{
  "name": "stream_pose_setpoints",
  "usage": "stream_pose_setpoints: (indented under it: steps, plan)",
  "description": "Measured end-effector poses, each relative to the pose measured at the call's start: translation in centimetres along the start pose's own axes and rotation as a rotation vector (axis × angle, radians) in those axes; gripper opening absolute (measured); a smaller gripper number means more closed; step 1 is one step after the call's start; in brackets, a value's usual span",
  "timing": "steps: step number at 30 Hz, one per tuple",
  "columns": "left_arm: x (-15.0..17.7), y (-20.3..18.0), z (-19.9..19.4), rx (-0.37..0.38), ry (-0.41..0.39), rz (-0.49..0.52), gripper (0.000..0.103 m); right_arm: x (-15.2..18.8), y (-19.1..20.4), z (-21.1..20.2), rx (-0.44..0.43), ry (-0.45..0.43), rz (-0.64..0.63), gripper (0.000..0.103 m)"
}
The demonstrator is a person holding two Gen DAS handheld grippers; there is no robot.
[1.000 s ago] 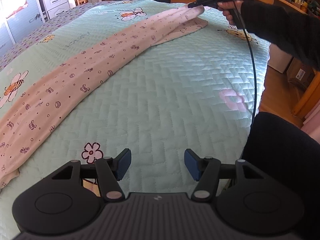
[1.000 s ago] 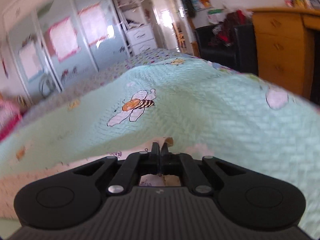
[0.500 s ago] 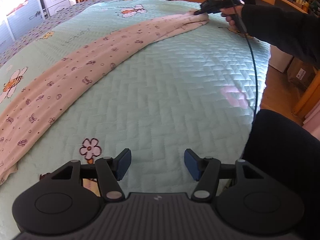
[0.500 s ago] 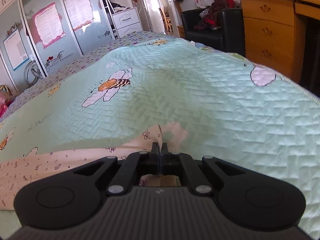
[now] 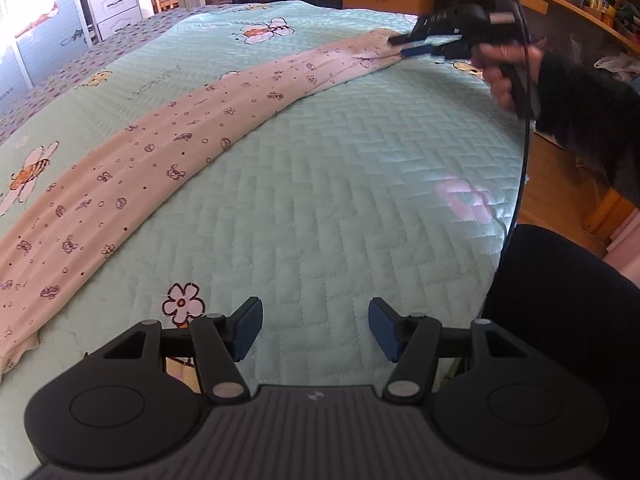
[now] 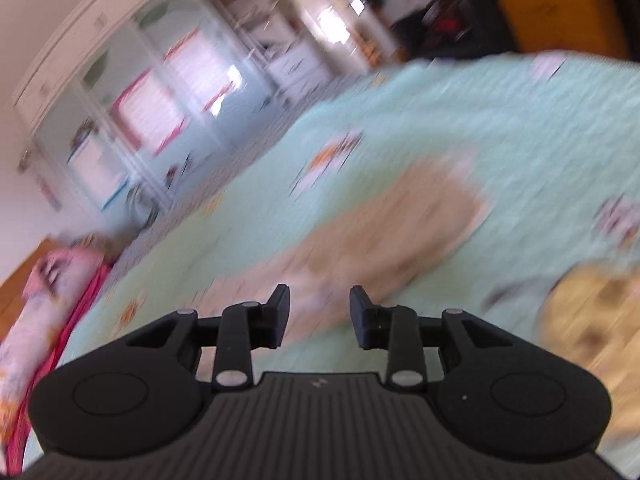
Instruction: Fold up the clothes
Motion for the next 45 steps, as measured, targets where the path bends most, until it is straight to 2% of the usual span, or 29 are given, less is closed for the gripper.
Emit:
stream_pose_setpoints:
  steps: [3, 7, 9, 12, 14, 16, 18, 21, 24, 28, 32, 34, 38, 40, 45]
  plan:
    - [0.0, 0.5, -0.7, -0.018, -0.013, -0.012, 0.062, 1.2, 2.2, 1.9, -0.033, 0.033, 0.002, 0.035]
    - [0.1, 1.4, -1.5, -0.034, -0.026, -0.052, 0.062, 1.0, 4.7, 3.6, -0.091, 0.037, 0.038, 0.036]
    - [0.1, 1.9, -1.7, -0.039, -0.036, -0.073, 0.062, 1.1, 5.5, 4.4, -0.071, 0.059, 0.054, 0.036]
    - [0.2, 3.2, -1.6, -0.048, -0.051, -0.133, 0.062, 1.3, 5.4, 5.3, 0.006, 0.084, 0.109, 0.036]
    - [-0.2, 4.2, -1.2, -0.041, -0.061, -0.179, 0.062, 1.3, 4.7, 5.3, 0.007, 0.076, 0.179, 0.036]
    - [-1.2, 5.1, -0.6, -0.016, -0.081, -0.213, 0.062, 1.1, 3.9, 5.1, 0.002, 0.064, 0.237, 0.036]
    - [-2.6, 6.0, 0.6, 0.019, -0.1, -0.251, 0.062, 0.8, 3.2, 5.0, 0.019, 0.061, 0.24, 0.036]
    - [-4.4, 7.3, 3.1, 0.081, -0.114, -0.335, 0.062, 0.5, 3.0, 4.7, 0.024, 0.08, 0.172, 0.036]
    - [-4.8, 8.5, 5.6, 0.136, -0.11, -0.46, 0.062, 0.4, 3.4, 4.4, 0.079, 0.11, -0.004, 0.036]
    - [-4.8, 10.1, 7.1, 0.18, -0.13, -0.621, 0.062, 0.6, 3.7, 4.4, 0.125, 0.133, -0.185, 0.036]
    - [-6.1, 11.4, 7.6, 0.188, -0.146, -0.701, 0.062, 1.6, 4.4, 5.0, 0.18, 0.153, -0.343, 0.038]
    - [-6.6, 12.3, 7.8, 0.185, -0.152, -0.735, 0.062, 2.3, 5.6, 5.3, 0.169, 0.161, -0.433, 0.043]
    - [-7.4, 14.0, 7.8, 0.183, -0.169, -0.8, 0.062, 4.2, 8.5, 4.8, 0.065, 0.234, -0.598, 0.044]
    - [-7.4, 14.8, 7.8, 0.185, -0.178, -0.828, 0.062, 4.6, 9.3, 3.9, -0.006, 0.251, -0.617, 0.043]
    - [-7.4, 15.9, 7.6, 0.213, -0.197, -0.924, 0.062, 3.0, 8.2, 3.8, 0.042, 0.181, -0.553, 0.044]
Point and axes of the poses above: each gripper's, at about its wrist camera, not at the fingertips, and z roughly the way its jaws point, y to its left, x to its underside, the point moved 5 cm from there along z, roughly the way its jaws point, and after that the axes turned 4 degrees about -z, right-handed, at the moved point
